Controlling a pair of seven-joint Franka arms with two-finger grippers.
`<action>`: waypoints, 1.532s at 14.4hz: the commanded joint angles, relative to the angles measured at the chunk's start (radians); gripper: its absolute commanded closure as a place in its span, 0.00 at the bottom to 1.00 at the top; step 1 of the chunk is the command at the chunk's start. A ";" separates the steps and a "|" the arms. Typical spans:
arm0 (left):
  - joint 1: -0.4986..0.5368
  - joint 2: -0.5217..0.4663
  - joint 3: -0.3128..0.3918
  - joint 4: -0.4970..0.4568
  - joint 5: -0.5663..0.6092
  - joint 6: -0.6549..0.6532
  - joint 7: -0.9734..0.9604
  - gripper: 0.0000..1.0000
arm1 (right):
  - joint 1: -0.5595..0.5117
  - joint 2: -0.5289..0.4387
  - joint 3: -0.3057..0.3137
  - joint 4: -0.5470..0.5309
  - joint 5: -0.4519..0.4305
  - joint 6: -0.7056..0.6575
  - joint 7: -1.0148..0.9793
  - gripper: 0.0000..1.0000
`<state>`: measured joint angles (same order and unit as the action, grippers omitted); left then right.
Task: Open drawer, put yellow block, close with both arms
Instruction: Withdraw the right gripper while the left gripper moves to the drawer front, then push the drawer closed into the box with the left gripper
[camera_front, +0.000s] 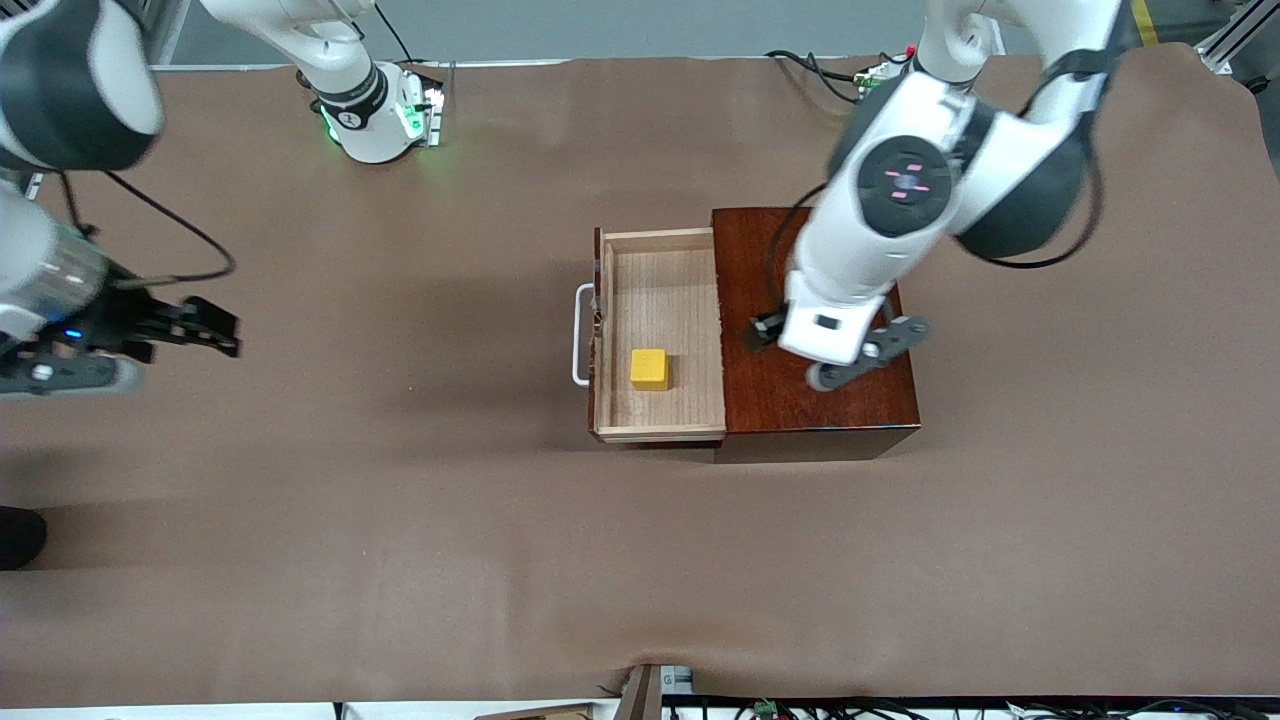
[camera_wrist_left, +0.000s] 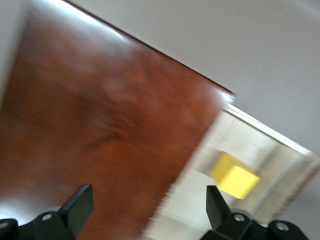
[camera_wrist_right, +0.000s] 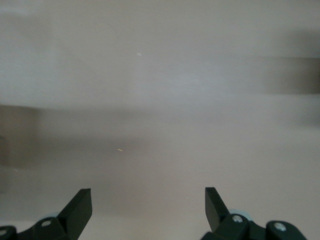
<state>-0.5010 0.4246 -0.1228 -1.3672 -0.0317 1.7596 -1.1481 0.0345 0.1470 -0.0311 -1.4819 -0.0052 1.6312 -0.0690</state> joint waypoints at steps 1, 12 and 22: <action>-0.089 0.071 0.011 0.043 -0.002 0.101 -0.199 0.00 | -0.071 -0.092 0.023 -0.051 -0.016 -0.048 -0.058 0.00; -0.272 0.264 0.041 0.108 -0.001 0.530 -1.162 0.00 | -0.077 -0.103 0.025 -0.020 -0.012 -0.113 -0.031 0.00; -0.376 0.318 0.097 0.096 -0.002 0.447 -1.291 0.00 | -0.074 -0.103 0.026 -0.026 -0.007 -0.114 -0.015 0.00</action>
<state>-0.8705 0.7273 -0.0374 -1.2937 -0.0317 2.2638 -2.4811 -0.0351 0.0603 -0.0147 -1.4909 -0.0052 1.5178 -0.1033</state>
